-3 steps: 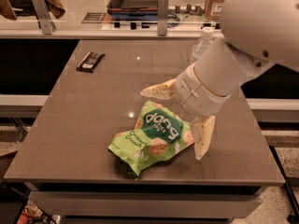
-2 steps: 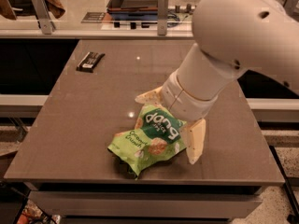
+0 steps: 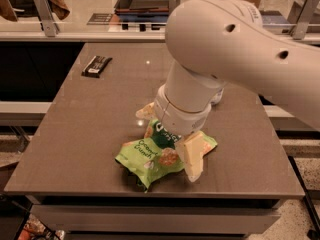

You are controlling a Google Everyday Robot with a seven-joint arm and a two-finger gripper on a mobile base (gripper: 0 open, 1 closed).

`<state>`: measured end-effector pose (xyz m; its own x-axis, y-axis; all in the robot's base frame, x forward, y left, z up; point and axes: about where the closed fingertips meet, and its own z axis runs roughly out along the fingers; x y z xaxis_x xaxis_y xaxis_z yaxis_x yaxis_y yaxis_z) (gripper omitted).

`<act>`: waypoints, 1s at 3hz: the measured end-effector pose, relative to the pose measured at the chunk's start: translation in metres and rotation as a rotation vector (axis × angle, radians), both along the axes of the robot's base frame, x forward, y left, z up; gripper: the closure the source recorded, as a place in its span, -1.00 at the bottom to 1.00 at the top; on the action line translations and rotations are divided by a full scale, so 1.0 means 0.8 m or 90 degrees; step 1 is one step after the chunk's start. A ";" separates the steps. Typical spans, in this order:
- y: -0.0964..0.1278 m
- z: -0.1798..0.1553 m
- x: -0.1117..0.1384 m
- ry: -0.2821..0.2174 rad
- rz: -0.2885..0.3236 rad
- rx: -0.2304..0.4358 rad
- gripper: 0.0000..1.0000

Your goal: Move green rice chip bag near rxbar chocolate

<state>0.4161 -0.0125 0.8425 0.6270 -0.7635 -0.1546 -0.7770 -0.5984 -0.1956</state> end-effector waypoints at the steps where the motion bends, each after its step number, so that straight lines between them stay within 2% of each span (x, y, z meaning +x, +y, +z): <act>1: 0.008 -0.010 -0.012 0.019 -0.021 0.020 -0.65; 2: 0.013 -0.016 -0.028 0.033 -0.054 0.055 -0.20; 3: 0.014 -0.015 -0.030 0.033 -0.055 0.058 0.28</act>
Offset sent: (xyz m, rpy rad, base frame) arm -0.0364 0.0132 -0.0203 0.1630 0.0862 -0.1597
